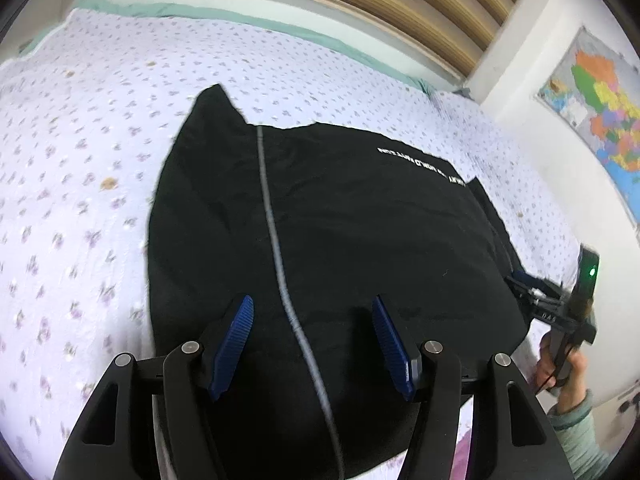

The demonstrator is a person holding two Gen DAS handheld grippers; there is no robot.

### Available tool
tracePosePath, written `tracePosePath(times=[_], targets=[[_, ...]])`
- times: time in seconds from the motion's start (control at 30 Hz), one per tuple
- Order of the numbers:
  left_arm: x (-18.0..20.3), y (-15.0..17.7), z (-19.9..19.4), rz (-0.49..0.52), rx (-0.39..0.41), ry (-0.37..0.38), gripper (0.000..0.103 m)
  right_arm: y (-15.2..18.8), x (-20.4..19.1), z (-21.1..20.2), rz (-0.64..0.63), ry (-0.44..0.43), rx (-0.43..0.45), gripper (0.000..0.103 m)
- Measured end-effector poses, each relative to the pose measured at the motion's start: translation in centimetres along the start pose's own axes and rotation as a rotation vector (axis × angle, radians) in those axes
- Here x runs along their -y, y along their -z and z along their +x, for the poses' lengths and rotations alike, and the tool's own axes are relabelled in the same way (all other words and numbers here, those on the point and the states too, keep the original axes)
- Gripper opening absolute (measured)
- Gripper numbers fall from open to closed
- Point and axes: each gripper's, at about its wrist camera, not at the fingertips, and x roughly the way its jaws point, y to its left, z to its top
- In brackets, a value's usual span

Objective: Fold large clothes

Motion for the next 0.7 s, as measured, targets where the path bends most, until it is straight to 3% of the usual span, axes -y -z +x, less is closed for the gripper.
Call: tracePosePath(times=[0.07,0.27,0.4,0.53,0.7], targets=[[0.0,0.5,-0.7,-0.001,0.015,-0.02,0.063,0.3,-0.1,-0.6,0.021,0.006,0.005,0.073],[3.5,2.2,-2.0,0.137,0.056,-0.133,0.064,0.6,-2.3,-2.8,-0.014,0.071,0.022,0.078],[6.0,2.9,-2.5,0.191,0.074,-0.262,0.064,0.5,-3.4,-4.4,-0.017,0.126,0.032,0.078],[8.9,3.0,-4.0,0.245,0.14,-0.398,0.064,0.2,-3.8,-7.1,0.048,0.1,0.07,0.078],[12.4,3.0,-7.1,0.271,0.234,-0.397,0.066,-0.3,-4.7,-10.0,0.131,0.046,0.103,0.08]])
